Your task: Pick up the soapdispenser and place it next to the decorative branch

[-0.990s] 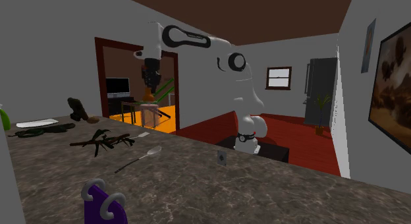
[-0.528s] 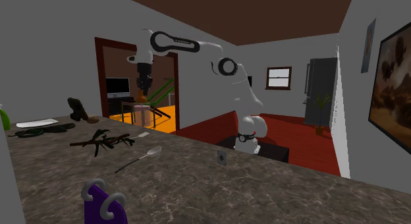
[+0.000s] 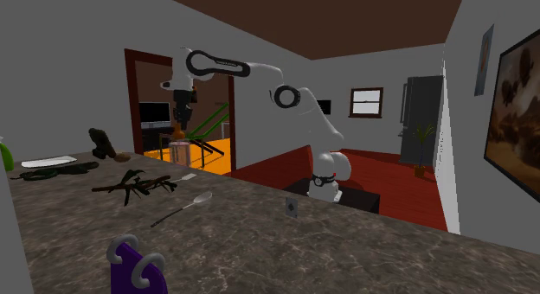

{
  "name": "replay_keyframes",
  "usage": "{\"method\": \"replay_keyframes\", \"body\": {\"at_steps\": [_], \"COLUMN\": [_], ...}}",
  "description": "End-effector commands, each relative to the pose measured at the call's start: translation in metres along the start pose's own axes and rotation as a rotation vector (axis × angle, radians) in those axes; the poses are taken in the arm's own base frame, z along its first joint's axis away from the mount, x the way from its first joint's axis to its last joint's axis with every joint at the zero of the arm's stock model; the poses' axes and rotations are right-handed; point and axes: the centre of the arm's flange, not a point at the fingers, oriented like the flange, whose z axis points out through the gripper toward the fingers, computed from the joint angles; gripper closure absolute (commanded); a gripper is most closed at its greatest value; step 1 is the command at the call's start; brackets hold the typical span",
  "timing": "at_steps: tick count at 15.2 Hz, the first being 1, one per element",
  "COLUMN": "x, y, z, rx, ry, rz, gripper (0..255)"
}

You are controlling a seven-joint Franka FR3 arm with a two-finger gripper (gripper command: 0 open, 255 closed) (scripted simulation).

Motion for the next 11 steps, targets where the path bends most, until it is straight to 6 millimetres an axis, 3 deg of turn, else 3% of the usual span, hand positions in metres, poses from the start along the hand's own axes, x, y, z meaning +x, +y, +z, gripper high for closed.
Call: {"method": "replay_keyframes", "body": {"at_steps": [1, 11], "x": [-0.001, -0.006], "y": [0.002, 0.003], "z": [0.009, 0.062], "rx": [-0.001, -0.001], "ry": [0.001, 0.001], "rz": [-0.001, -0.001], "gripper": [255, 255]}}
